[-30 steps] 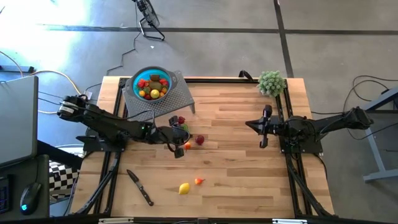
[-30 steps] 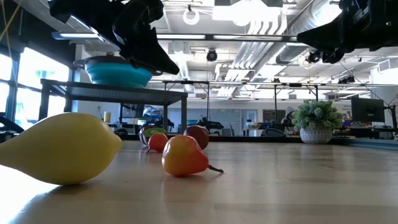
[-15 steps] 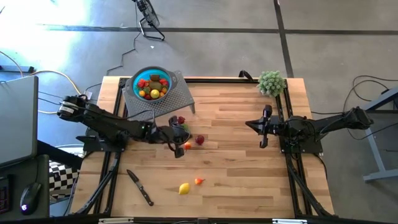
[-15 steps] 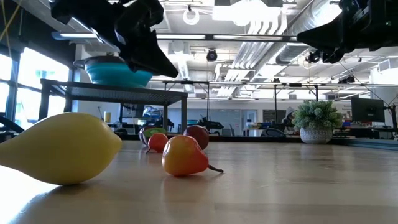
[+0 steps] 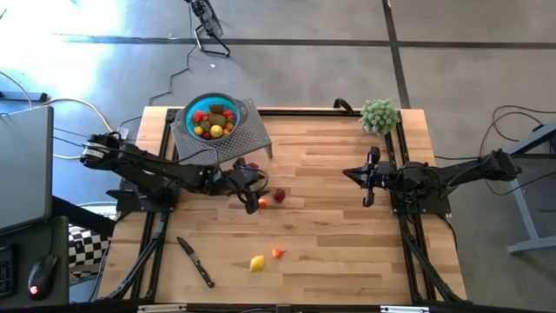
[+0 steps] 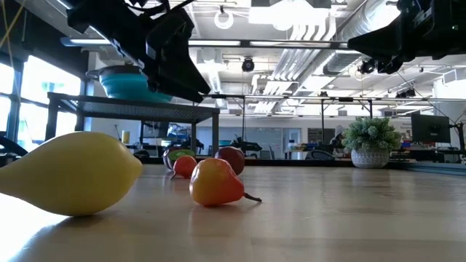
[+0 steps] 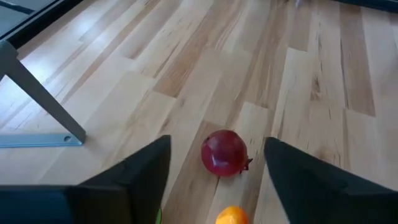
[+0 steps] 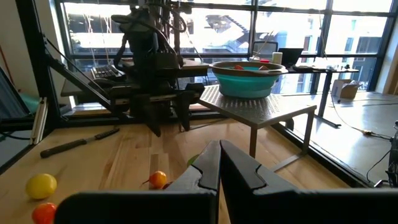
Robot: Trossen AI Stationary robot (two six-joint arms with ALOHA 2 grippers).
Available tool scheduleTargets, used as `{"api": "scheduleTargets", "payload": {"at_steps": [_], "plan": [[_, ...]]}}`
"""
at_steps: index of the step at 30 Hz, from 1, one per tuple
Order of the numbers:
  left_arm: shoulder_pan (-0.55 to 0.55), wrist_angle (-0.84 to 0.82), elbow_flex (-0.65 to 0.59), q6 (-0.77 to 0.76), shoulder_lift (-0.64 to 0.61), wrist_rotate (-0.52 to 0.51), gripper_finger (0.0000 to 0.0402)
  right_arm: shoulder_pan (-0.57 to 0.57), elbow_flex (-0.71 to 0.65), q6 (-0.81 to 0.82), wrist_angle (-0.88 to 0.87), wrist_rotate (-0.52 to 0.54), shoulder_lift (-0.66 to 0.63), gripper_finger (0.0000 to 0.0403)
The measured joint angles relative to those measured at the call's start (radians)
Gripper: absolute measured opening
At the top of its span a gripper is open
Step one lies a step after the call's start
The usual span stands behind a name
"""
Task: Pick & Place Fruit
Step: Put the red pomegranate into the blue strainer bowl on the shelf
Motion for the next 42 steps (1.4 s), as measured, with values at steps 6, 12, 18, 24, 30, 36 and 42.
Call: {"api": "scheduleTargets", "payload": {"at_steps": [6, 12, 18, 24, 30, 36, 42], "plan": [[0.000, -0.001, 0.000, 0.000, 0.000, 0.000, 0.0310, 0.000, 0.000, 0.000, 0.000, 0.000, 0.000, 0.0002], [0.000, -0.004, 0.000, -0.029, 0.000, 0.001, 0.0324, 0.000, 0.000, 0.000, 0.000, 0.000, 0.000, 0.0002], [0.000, 0.010, -0.001, -0.043, 0.050, -0.008, 0.0324, 0.000, 0.000, -0.001, 0.000, 0.000, 0.000, 0.0002], [0.000, 0.185, 0.000, -0.048, 0.176, -0.004, 0.0324, 0.000, 0.000, -0.001, 0.000, 0.000, 0.000, 0.0002], [0.000, 0.238, -0.001, -0.049, 0.249, 0.007, 0.0324, 0.000, 0.000, -0.002, 0.000, 0.000, 0.000, 0.0002], [0.000, 0.272, 0.002, -0.048, 0.290, 0.007, 0.0324, 0.000, 0.000, -0.020, 0.000, 0.000, 0.000, 0.0002], [0.000, 0.344, -0.001, -0.048, 0.361, 0.006, 0.0324, 0.000, 0.000, -0.019, 0.002, 0.000, 0.000, 0.0002]]}}
